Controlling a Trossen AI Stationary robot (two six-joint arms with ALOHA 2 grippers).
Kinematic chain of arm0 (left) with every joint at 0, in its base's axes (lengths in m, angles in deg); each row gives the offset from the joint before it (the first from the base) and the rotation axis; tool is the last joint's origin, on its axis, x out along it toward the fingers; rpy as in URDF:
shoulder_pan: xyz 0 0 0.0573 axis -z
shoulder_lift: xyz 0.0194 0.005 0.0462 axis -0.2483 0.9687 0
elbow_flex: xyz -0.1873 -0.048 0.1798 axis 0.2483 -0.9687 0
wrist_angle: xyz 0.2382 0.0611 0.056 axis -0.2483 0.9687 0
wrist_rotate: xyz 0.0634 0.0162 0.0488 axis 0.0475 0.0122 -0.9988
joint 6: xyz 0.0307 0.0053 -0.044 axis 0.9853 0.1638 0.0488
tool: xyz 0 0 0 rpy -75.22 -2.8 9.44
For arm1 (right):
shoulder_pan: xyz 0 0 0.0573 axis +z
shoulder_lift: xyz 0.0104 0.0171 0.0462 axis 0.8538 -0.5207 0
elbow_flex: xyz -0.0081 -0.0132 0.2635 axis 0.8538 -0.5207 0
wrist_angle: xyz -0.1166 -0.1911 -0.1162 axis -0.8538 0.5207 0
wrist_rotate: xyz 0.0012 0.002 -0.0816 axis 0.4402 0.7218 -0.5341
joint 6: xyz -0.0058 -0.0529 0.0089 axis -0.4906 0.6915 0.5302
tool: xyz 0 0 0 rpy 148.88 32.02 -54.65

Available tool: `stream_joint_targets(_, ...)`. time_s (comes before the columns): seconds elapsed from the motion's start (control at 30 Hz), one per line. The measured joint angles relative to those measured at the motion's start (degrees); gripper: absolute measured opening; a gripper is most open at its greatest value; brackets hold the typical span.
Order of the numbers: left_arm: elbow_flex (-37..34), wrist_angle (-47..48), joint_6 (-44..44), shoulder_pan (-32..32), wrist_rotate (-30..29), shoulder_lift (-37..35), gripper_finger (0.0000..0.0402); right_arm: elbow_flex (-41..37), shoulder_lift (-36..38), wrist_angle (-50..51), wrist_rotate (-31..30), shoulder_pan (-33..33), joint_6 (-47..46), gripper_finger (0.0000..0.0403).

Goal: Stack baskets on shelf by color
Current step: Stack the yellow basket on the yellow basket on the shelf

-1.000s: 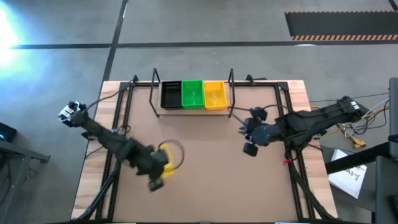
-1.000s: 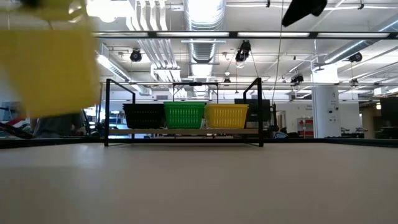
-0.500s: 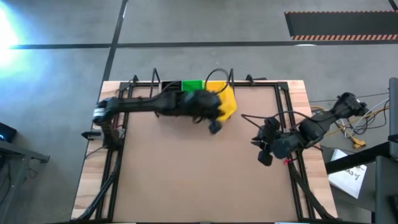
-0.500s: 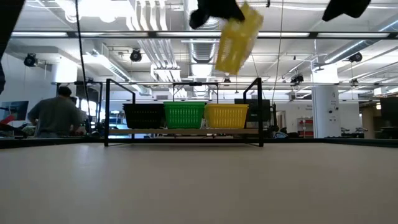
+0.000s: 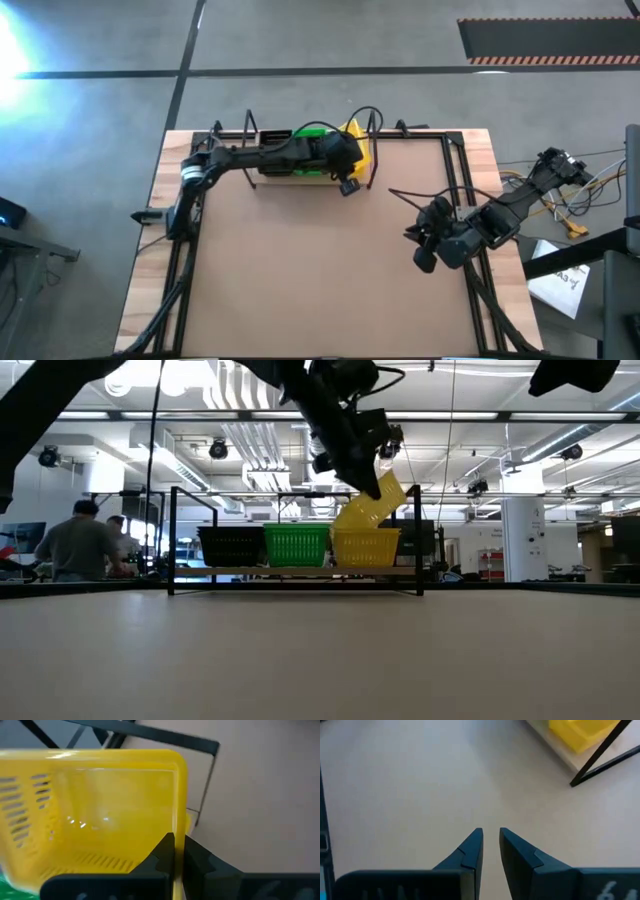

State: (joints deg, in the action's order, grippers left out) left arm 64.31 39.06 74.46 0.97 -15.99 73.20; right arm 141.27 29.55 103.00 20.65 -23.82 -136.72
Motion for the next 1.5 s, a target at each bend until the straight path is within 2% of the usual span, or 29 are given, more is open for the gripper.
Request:
stream_joint_targets(0.77, -1.4, 2.6, 13.8, -0.4, 0.1, 0.9, 0.0000, 0.0, 0.0, -1.4, -8.6, -0.1, -5.3, 0.0057)
stream_joint_targets(1.13, -1.5, 4.8, 16.5, -0.5, 0.1, 0.8, 0.0001, 0.0, 0.0, -1.7, -8.6, -0.1, -5.5, 0.0057)
stream_joint_targets(1.27, -1.5, 4.8, 16.5, -0.5, 0.1, 0.8, 0.0021, 0.0, 0.0, -1.9, -8.7, -0.1, -5.4, 0.0057)
stream_joint_targets(1.5, -1.3, 4.7, 17.5, -0.6, 0.1, 0.5, 0.0086, 0.0, 0.0, -2.1, -8.7, -0.1, -5.4, 0.0057)
